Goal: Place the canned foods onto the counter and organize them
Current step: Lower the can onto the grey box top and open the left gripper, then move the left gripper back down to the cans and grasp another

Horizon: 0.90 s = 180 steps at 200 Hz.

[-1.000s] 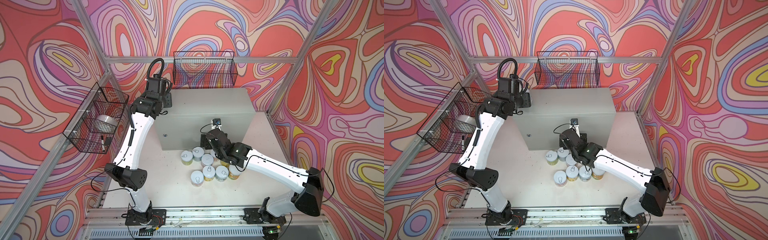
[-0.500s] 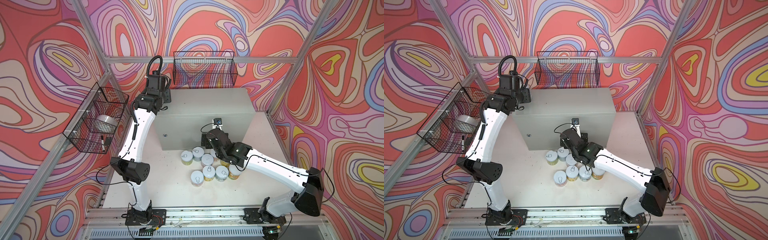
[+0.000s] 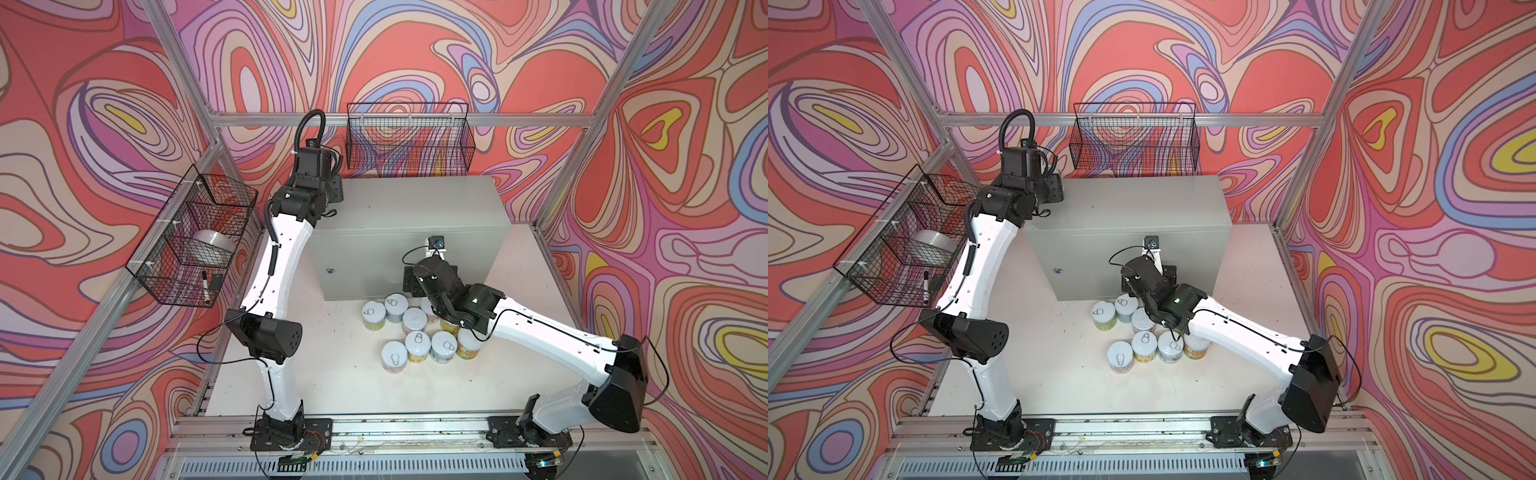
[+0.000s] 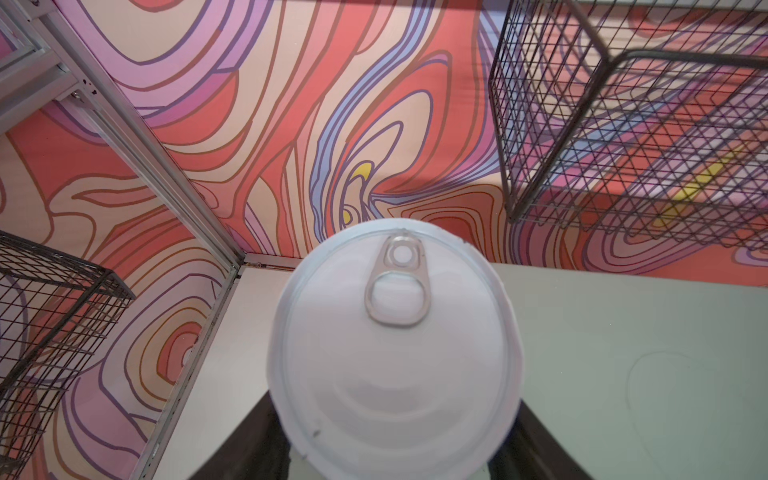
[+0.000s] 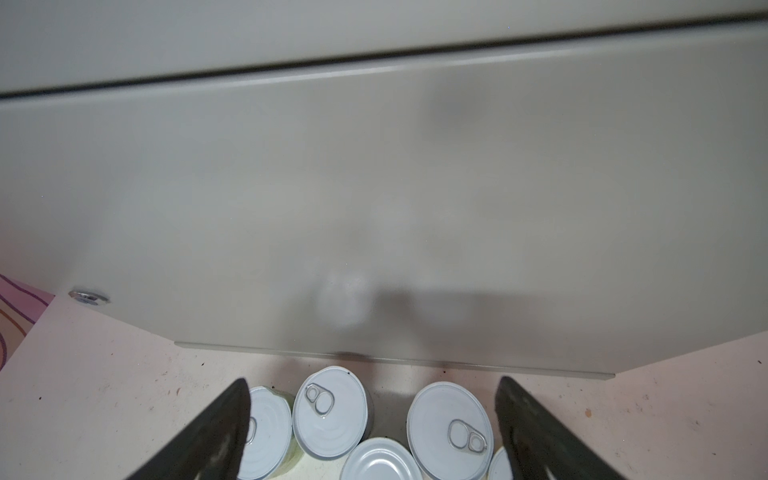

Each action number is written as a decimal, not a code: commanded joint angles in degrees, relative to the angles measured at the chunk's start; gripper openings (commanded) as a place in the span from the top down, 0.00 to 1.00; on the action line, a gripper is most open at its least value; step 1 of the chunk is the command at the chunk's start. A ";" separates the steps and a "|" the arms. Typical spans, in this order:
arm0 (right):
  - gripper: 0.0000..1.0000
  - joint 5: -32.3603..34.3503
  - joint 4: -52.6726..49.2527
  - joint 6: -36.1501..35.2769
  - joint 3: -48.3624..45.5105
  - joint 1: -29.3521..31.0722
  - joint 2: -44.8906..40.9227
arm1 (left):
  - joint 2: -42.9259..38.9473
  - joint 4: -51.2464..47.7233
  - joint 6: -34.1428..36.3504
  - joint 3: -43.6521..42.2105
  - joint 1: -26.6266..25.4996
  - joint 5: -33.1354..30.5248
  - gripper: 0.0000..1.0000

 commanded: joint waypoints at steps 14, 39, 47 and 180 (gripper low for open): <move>0.05 0.54 -0.63 0.11 1.78 -0.49 0.89 | 0.86 -1.31 0.65 0.09 0.34 1.33 0.17; 0.05 0.36 -0.50 -0.26 2.47 -0.47 1.16 | -1.42 0.23 1.51 -1.29 0.33 1.19 0.00; 0.05 0.15 -0.20 -0.51 2.50 -0.42 1.09 | -2.23 0.55 1.83 -1.54 0.34 1.02 0.00; 0.06 0.00 -0.63 -5.37 -2.69 -0.50 -5.20 | -39.19 4.15 2.25 -40.92 -12.79 -3.67 0.00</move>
